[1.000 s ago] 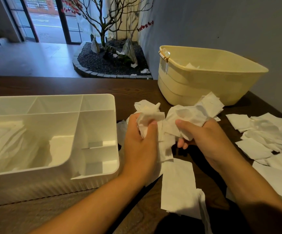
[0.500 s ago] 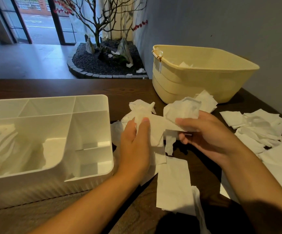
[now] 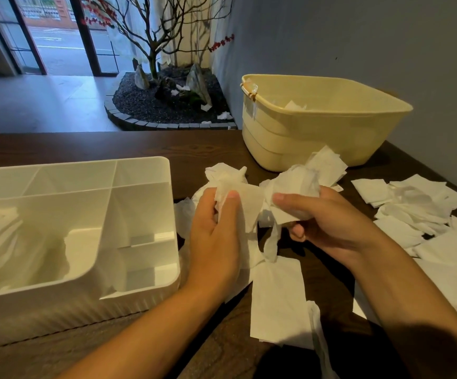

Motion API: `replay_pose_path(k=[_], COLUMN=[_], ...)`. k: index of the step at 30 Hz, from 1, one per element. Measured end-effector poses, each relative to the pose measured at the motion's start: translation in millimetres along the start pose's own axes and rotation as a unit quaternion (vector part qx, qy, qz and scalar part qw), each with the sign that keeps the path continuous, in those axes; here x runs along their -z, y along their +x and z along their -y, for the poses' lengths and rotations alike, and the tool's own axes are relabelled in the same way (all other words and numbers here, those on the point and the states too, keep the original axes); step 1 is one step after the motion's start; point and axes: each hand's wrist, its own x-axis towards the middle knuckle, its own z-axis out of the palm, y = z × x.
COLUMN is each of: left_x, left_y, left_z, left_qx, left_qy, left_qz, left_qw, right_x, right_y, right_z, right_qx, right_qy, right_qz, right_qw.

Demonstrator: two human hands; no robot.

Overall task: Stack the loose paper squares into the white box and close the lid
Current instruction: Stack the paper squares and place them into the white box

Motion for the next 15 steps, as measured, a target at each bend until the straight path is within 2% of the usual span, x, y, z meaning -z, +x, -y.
replay_pose_path(k=[6,8,11,13,15], left_x=[3,4,3,2,1], left_y=[2,4,6,5,4], left_z=[-1,0,-2,-1,-2], left_qx=[0.045,0.043,0.04,0.036,0.025], left_qy=[0.058,0.035,0.024,0.009,-0.018], left_qz=[-0.022,-0.033,-0.027,0.0,0.032], left_qw=[0.997,0.998,0.999,0.999,0.999], right_x=[-3,-3,-11,-18,-19], right_y=[-3,-4,-7,-6,-2], right_z=[1,1,-3,-8,-12], right_qx=[-0.001,0.02,0.061,0.069,0.07], right_qy=[0.109,0.052,-0.136,-0.14,-0.092], right_qz=[0.004,0.021,0.057,0.057,0.028], right_qw=[0.994,0.998,0.987,0.986,0.993])
